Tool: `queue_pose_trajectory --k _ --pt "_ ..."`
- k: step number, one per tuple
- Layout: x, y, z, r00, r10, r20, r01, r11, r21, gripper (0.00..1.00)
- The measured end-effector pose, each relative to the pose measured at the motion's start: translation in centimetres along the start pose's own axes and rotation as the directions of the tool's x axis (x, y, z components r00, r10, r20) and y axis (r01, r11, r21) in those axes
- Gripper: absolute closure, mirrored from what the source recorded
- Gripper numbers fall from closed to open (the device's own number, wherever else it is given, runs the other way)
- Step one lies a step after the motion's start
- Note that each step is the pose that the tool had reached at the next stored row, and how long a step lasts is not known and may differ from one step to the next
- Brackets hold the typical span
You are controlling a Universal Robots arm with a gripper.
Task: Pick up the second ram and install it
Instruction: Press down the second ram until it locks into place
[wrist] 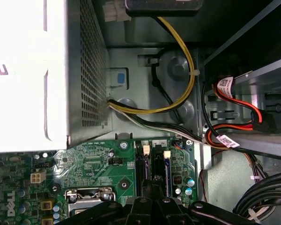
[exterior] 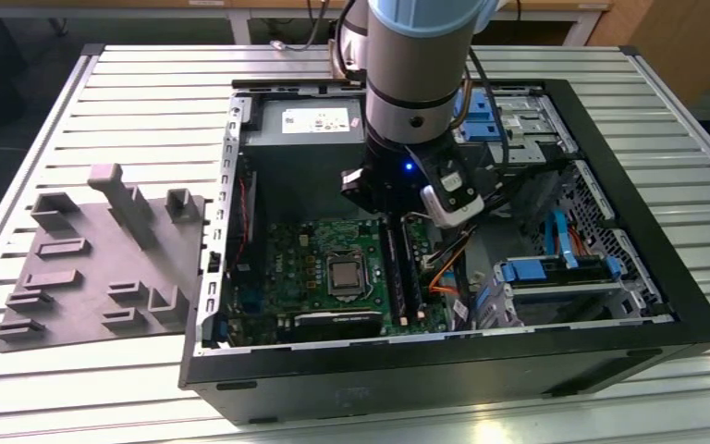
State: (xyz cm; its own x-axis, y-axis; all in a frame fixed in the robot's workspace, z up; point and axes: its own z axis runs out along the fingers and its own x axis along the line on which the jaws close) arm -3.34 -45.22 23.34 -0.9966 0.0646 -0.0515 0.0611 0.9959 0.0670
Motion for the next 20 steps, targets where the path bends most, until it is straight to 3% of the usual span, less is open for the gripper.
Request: queue_pose_trajectory --k 20 --pt "0.03 0.35 0.13 0.9996 0.029 0.0020 -0.029 0.9996 0.0015 0.89"
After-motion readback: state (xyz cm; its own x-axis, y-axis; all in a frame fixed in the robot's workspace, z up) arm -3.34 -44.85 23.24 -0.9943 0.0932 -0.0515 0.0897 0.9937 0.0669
